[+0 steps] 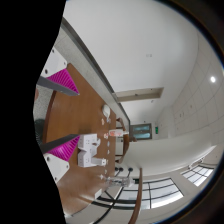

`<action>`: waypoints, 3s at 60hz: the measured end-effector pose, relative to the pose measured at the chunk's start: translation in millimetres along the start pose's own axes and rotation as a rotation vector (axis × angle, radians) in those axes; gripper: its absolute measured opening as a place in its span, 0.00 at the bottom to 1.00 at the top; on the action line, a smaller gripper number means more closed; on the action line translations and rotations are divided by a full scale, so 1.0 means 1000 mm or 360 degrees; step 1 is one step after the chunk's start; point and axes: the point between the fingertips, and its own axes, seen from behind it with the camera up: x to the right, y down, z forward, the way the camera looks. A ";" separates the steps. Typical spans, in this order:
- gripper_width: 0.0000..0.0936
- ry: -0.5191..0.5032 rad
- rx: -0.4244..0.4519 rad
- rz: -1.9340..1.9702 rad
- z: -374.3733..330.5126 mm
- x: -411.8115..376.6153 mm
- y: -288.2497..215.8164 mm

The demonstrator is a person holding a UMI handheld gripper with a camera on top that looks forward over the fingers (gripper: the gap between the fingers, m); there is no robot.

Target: Unplug charger

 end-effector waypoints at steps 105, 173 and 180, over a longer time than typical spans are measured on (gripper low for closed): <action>0.07 0.0498 0.0030 -0.0049 0.100 0.255 -0.089; 0.90 0.0609 -0.0005 0.0061 -0.015 0.248 -0.021; 0.91 0.0576 0.0040 0.0033 -0.042 0.223 -0.021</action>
